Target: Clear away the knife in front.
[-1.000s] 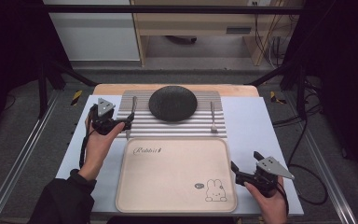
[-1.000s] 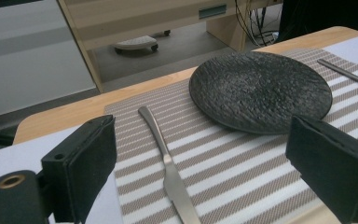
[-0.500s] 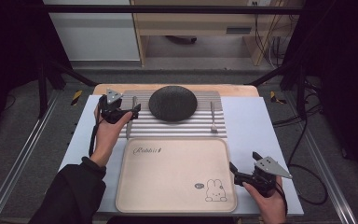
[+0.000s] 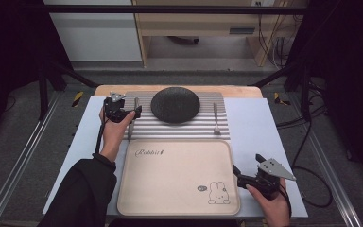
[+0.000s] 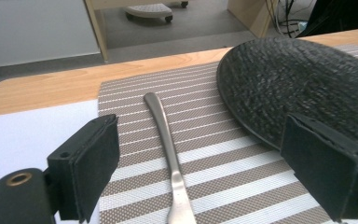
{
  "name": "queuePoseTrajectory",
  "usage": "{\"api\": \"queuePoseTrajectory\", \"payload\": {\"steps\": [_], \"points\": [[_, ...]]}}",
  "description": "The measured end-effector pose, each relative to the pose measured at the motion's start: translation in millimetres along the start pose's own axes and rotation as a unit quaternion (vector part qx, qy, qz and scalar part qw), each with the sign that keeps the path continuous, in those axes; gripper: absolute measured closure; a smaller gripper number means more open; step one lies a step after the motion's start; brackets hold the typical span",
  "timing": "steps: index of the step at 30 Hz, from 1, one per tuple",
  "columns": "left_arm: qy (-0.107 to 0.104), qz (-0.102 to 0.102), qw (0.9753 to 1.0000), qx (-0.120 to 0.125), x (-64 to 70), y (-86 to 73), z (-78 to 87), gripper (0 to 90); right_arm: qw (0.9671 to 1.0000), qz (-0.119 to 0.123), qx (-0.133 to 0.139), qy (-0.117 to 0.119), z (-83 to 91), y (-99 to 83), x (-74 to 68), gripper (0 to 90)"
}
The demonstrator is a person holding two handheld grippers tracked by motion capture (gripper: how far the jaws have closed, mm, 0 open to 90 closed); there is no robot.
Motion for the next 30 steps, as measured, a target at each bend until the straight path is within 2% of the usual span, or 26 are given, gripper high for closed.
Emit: {"api": "queuePoseTrajectory", "payload": {"steps": [4,6,12,13,19,21,26,30], "points": [[0.007,-0.001,0.9999,-0.01,-4.6,-5.7,-6.0,15.5,1.0,0.004,-0.002,0.002,-1.3,-0.8,-1.2,5.4],[0.017,-0.008,0.9996,-0.02,-8.0,-11.0,-11.0,16.6,1.0,0.004,-0.004,0.003,-1.2,-1.2,-1.5,5.4],[0.022,-0.01,0.9993,-0.028,-12.7,-18.6,-21.8,25.5,1.0,0.001,-0.006,0.001,-0.7,-2.1,-0.6,5.3],[0.022,-0.011,0.9992,-0.03,-13.4,-20.8,-24.6,30.5,1.0,0.001,-0.006,0.001,-1.2,-2.6,-0.4,5.3],[0.017,-0.021,0.9983,-0.052,-12.5,-32.9,-37.9,39.1,0.9999,0.001,-0.011,0.001,-2.1,-4.3,-0.6,5.5],[0.023,-0.027,0.9978,-0.056,-13.7,-37.0,-42.8,42.0,0.9999,0.001,-0.013,0.001,-2.6,-5.1,-0.3,5.5],[0.021,-0.018,0.9977,-0.062,-13.6,-41.0,-47.6,45.4,0.9999,0.001,-0.014,0.0,-3.1,-5.9,0.1,5.6],[0.018,-0.023,0.9974,-0.066,-11.5,-43.3,-51.2,47.3,0.9999,0.001,-0.016,0.0,-3.6,-6.7,0.0,5.6]]}}
Point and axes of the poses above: each handheld gripper's, and its own axes: z roughly backward along the jaws, y roughly out of its top, x roughly to its right, the point moved 9 cm from there along -z, roughly forward along the jaws, and after that the axes turned 1 degree about -z, right-handed, at the moved point
